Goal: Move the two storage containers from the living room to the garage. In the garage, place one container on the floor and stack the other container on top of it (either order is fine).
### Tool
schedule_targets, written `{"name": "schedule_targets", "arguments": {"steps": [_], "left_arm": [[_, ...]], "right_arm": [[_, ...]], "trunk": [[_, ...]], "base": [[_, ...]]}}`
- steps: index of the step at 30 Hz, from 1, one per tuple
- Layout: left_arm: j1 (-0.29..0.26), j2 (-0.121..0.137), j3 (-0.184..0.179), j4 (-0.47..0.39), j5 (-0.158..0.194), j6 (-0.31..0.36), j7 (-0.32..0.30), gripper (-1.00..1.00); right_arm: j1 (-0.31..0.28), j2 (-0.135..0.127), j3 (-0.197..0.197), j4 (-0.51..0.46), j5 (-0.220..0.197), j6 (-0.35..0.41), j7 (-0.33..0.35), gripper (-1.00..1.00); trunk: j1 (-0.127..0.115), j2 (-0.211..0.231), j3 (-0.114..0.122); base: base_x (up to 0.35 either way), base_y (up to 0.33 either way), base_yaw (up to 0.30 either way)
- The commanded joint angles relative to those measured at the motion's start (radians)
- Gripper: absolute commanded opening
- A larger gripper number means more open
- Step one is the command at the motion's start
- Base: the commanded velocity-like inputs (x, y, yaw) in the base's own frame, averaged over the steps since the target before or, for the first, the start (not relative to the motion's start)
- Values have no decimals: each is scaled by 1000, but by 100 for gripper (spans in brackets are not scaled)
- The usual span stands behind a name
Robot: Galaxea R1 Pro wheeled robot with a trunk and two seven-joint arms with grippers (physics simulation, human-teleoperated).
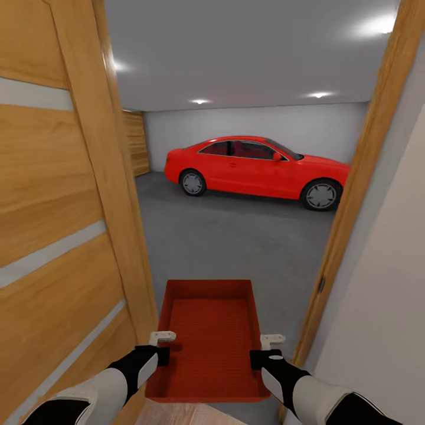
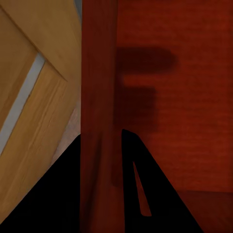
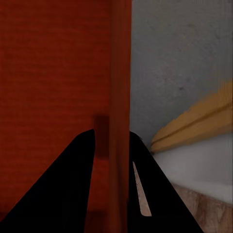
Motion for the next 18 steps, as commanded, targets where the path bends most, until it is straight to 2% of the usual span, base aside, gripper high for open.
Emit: {"name": "schedule_targets", "arguments": {"steps": [1,6,18], "left_arm": [[-1,-1,-7,-6,11,-1,3,-100],[-1,-1,-7,-6,11,-1,3,-100],[-1,-1,-7,-6,11,-1,4,-100]], "right_arm": [[0,4,19,2,-24,2,2,-100],[0,5,19,2,-24,2,2,-100],[0,5,19,2,-24,3,2,-100]], "trunk": [[1,-2,-1],[1,-2,-1],[1,-2,-1]], "base": [[157,161,0],[115,98,-93],[93,10,-220]]}}
